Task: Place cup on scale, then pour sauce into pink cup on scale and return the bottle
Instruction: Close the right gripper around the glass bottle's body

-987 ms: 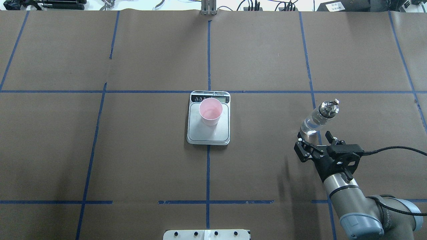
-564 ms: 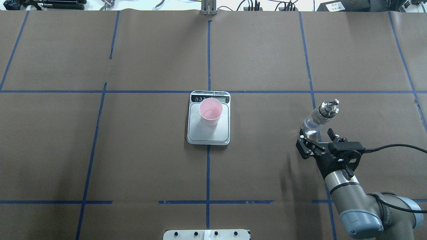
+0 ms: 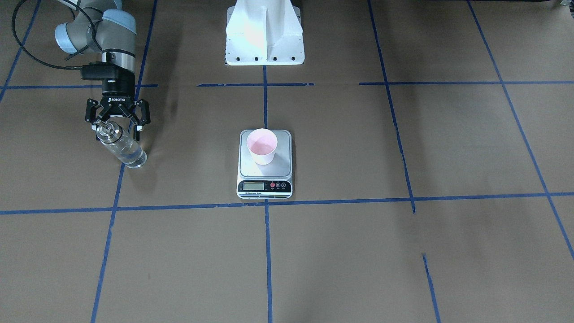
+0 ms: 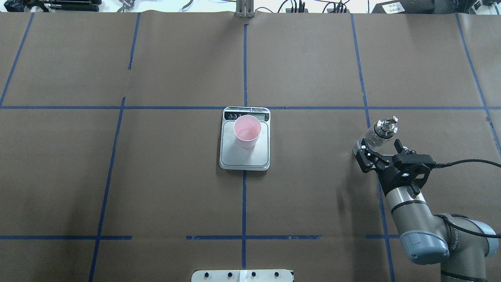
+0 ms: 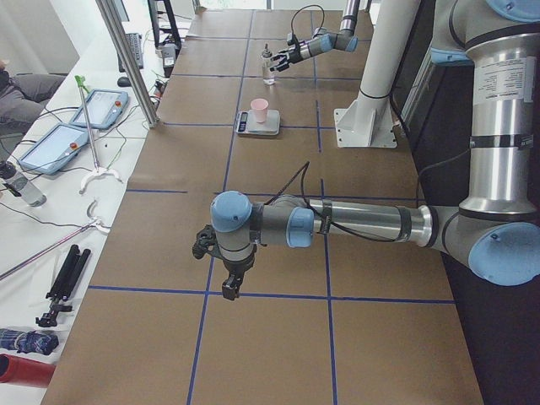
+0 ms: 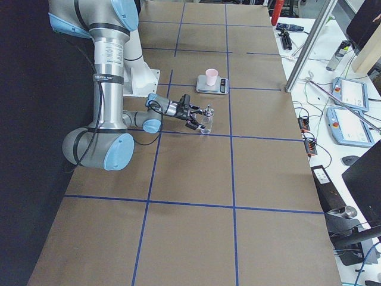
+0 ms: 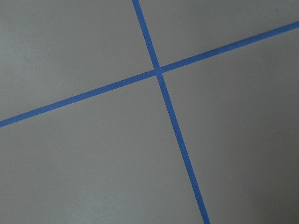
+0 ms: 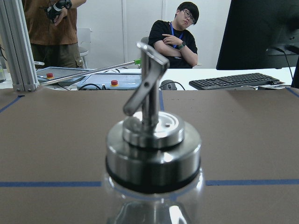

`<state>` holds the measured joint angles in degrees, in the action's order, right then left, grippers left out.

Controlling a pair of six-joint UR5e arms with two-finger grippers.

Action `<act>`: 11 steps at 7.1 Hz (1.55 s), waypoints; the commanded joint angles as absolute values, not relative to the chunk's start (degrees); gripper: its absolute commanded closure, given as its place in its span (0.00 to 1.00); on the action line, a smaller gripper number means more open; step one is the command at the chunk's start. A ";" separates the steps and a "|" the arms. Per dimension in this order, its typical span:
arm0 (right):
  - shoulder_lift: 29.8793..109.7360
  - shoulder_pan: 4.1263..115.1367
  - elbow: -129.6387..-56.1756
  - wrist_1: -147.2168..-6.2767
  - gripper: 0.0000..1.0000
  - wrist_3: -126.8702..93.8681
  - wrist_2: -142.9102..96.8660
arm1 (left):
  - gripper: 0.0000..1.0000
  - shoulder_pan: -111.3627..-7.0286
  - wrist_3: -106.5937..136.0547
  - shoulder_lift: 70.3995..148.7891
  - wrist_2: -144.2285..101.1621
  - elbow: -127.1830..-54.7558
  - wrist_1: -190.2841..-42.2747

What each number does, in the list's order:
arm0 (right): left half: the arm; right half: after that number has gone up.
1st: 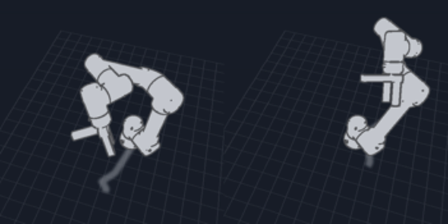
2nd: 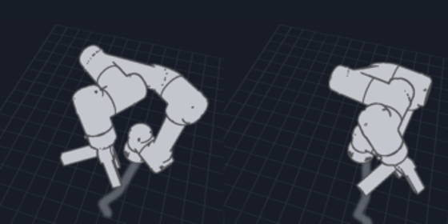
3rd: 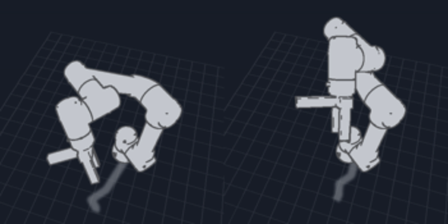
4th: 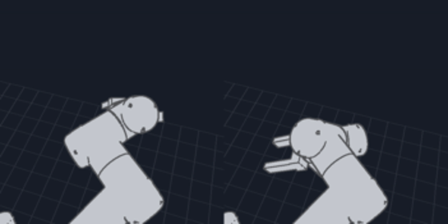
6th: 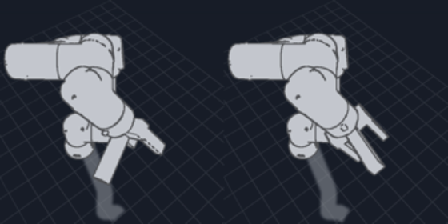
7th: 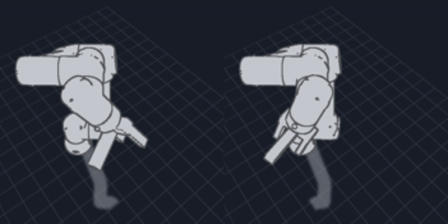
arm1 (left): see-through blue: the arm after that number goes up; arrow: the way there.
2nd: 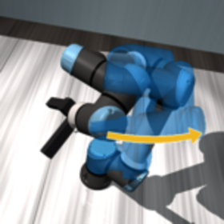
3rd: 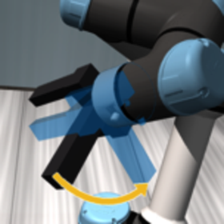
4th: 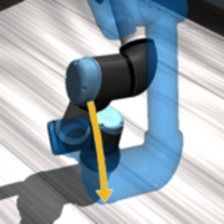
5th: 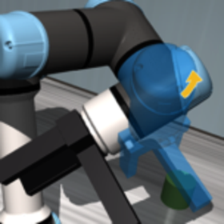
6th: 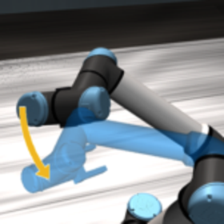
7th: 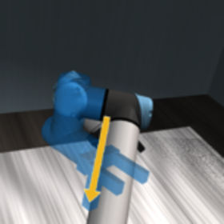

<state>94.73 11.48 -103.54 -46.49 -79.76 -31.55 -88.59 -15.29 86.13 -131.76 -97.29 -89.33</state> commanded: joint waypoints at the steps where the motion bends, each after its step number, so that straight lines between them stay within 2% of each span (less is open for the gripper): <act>1: 94.05 12.57 -103.54 -46.49 0.00 -79.54 -31.55 | 0.00 -88.59 -15.29 86.13 -131.75 -97.29 -89.30; 7: 93.43 13.54 -103.45 -46.49 0.01 -78.66 -31.03 | 0.00 -88.59 -15.29 86.13 -131.75 -97.21 -89.30; 8: 92.30 13.54 -103.45 -46.49 0.32 -78.66 -30.50 | 0.00 -88.59 -15.29 86.13 -131.75 -97.21 -89.30; 9: 91.76 13.62 -103.45 -46.49 0.70 -78.66 -30.50 | 0.00 -88.59 -15.29 86.13 -131.75 -97.21 -89.38; 11: 91.32 13.62 -103.53 -46.49 0.95 -78.58 -29.45 | 0.00 -88.59 -15.29 86.13 -131.75 -97.21 -89.38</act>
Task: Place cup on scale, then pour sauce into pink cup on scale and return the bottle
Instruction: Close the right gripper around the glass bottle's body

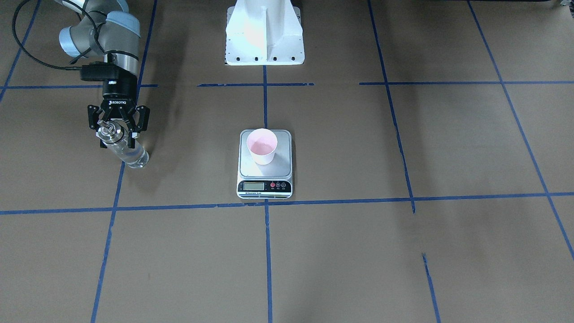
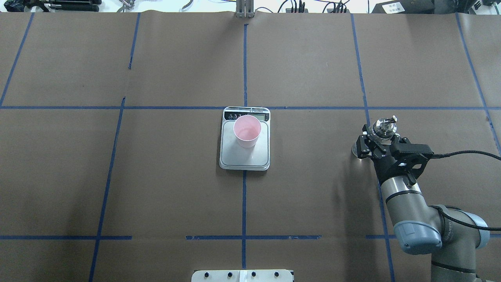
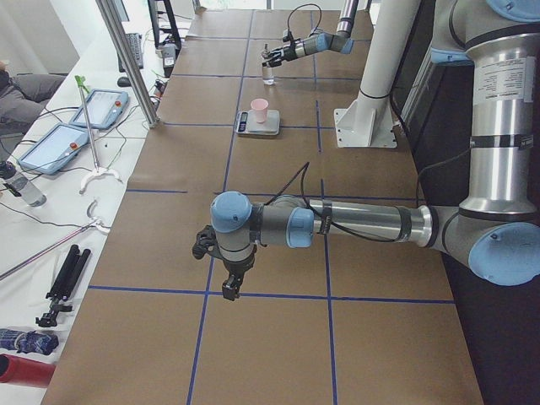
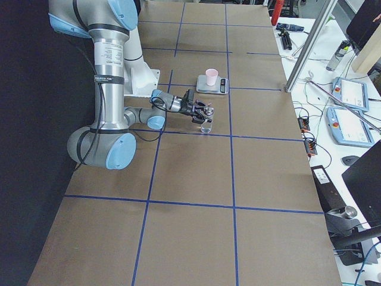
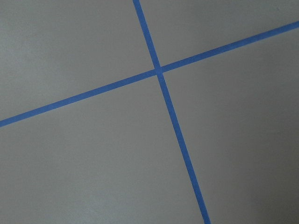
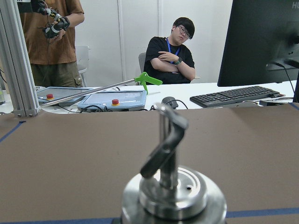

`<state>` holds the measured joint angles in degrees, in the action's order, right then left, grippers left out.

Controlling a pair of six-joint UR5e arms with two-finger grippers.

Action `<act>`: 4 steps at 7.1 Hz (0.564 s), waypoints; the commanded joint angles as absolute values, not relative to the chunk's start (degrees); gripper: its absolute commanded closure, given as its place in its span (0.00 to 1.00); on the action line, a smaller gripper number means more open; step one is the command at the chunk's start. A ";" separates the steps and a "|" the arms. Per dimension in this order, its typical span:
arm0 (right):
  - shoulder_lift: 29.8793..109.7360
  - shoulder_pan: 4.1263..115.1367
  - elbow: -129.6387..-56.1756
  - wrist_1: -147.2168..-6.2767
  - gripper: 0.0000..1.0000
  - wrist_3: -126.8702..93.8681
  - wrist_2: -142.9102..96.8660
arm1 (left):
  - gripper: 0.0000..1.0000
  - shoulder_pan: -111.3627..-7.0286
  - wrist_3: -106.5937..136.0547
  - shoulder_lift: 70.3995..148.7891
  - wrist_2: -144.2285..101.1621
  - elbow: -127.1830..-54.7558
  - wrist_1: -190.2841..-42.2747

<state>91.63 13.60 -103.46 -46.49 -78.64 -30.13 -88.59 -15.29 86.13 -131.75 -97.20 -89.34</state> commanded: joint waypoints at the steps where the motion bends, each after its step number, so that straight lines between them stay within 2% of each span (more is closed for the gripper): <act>1: 91.32 13.71 -103.97 -46.41 1.00 -76.40 -28.40 | 0.00 -88.59 -15.29 86.13 -131.75 -97.29 -89.38; 3: 89.57 13.71 -104.41 -46.32 1.00 -59.23 -26.38 | 0.00 -88.59 -15.29 86.13 -131.75 -97.21 -89.38; 4: 86.69 13.80 -104.85 -46.41 1.00 -57.76 -26.89 | 0.00 -88.59 -15.21 86.13 -131.75 -97.21 -89.38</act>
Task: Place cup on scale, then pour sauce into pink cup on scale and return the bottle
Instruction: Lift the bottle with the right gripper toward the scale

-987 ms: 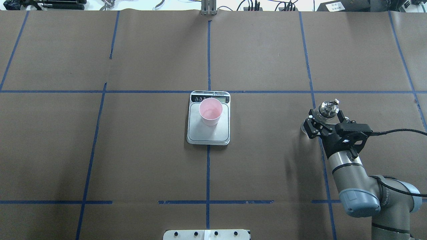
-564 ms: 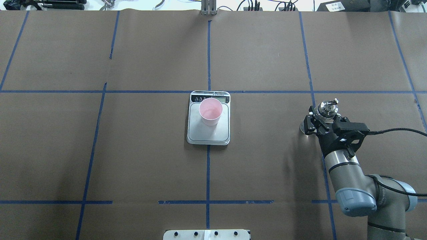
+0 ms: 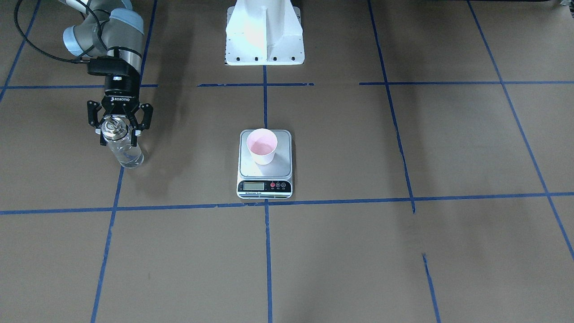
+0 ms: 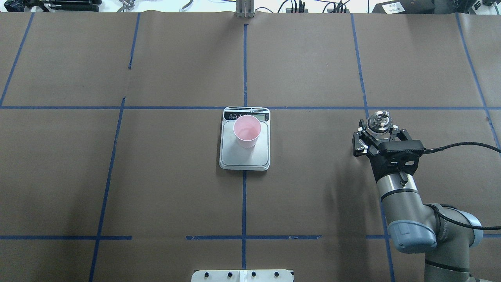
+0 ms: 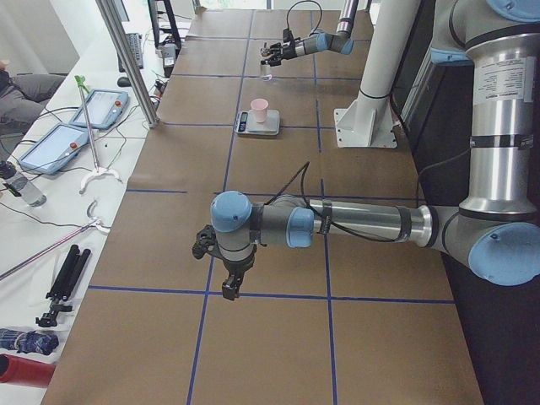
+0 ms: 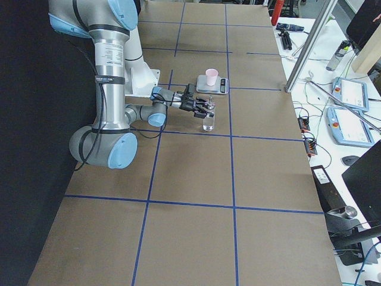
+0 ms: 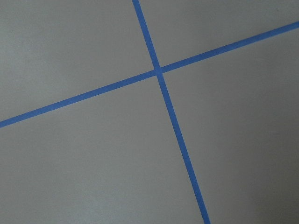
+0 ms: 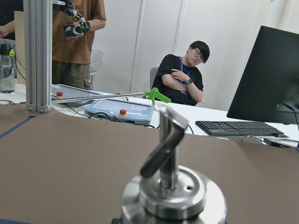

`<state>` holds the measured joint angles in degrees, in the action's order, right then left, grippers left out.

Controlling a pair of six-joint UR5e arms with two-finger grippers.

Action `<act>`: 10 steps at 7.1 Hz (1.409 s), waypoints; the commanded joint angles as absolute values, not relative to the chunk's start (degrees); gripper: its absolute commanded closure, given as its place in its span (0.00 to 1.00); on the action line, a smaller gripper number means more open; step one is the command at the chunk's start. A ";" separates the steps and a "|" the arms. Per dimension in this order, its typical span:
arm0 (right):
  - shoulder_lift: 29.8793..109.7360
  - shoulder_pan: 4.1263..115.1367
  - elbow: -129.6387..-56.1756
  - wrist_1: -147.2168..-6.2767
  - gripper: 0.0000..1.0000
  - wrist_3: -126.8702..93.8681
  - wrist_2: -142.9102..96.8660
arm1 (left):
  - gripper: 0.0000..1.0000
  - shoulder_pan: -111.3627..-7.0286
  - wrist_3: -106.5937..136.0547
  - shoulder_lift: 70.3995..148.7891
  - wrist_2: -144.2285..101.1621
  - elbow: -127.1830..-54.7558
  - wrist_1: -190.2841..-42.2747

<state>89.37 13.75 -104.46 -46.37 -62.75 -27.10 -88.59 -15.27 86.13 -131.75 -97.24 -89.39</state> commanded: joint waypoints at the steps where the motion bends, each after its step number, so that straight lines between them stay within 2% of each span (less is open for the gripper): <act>1: 85.36 13.80 -104.85 -46.75 1.00 -57.14 -27.07 | 0.00 -88.59 -15.21 86.13 -131.66 -97.21 -89.38; 4: 81.21 15.02 -104.68 -46.76 1.00 -34.77 -28.90 | 0.00 -88.59 -15.21 86.13 -131.66 -97.65 -89.30; 6: 80.43 15.03 -105.21 -46.32 1.00 -32.97 -30.94 | 0.00 -88.59 -15.21 86.13 -131.57 -97.65 -89.30; 7: 77.20 15.29 -106.51 -46.49 1.00 -27.39 -30.85 | 0.00 -88.59 -15.21 86.13 -131.66 -97.56 -89.30; 10: 76.64 15.21 -106.00 -46.93 1.00 -26.19 -30.85 | 0.00 -88.59 -15.21 86.05 -131.66 -97.56 -89.21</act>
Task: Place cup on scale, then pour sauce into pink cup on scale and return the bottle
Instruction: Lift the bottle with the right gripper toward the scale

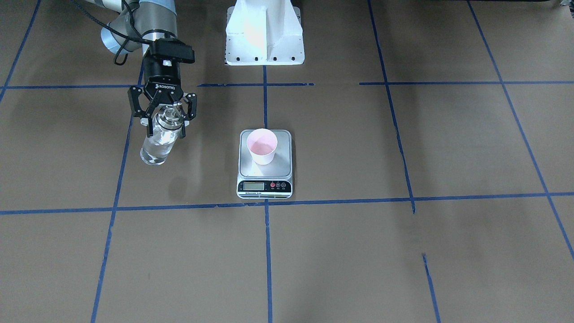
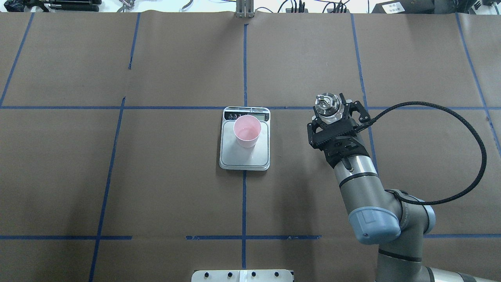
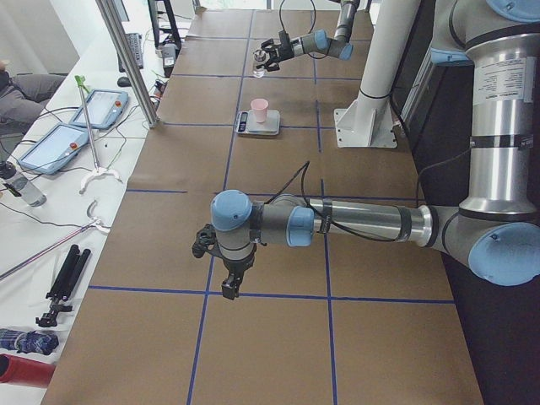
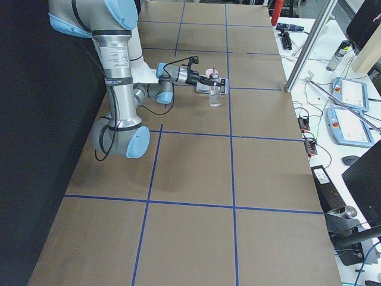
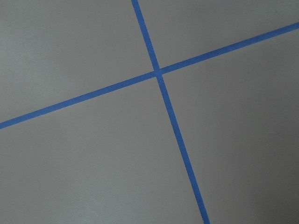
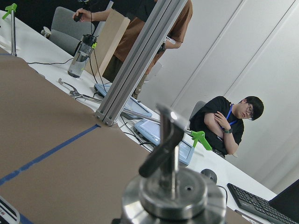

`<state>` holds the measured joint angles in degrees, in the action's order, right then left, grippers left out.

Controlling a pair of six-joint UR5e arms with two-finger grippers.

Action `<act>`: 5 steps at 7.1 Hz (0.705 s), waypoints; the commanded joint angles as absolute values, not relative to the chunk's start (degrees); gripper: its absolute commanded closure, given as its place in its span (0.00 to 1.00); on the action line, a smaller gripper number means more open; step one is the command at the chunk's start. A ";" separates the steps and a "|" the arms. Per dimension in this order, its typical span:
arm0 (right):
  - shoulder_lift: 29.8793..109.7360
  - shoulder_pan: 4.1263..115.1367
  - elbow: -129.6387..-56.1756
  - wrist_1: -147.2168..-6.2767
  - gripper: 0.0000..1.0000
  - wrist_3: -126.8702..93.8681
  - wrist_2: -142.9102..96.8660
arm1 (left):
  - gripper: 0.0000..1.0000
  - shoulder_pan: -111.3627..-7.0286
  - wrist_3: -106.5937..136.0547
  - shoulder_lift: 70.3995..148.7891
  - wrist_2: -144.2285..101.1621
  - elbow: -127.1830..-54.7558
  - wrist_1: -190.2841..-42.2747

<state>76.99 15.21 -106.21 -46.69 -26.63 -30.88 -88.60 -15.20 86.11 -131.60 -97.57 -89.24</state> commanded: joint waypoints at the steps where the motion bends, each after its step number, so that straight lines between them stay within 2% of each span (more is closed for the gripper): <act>1: 76.73 15.29 -105.91 -47.46 1.00 -26.19 -30.94 | 0.00 -88.59 -15.21 86.04 -131.66 -97.56 -89.21; 4: 75.60 14.94 -106.00 -50.69 1.00 -26.10 -30.76 | 0.00 -88.51 -15.21 85.87 -131.66 -97.38 -89.21; 5: 71.67 15.03 -106.08 -59.41 1.00 -26.36 -30.07 | 0.00 -88.51 -15.21 85.87 -131.66 -97.38 -89.21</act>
<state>74.95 15.02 -106.03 -52.27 -26.17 -30.62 -88.54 -15.20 85.91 -131.66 -97.42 -89.21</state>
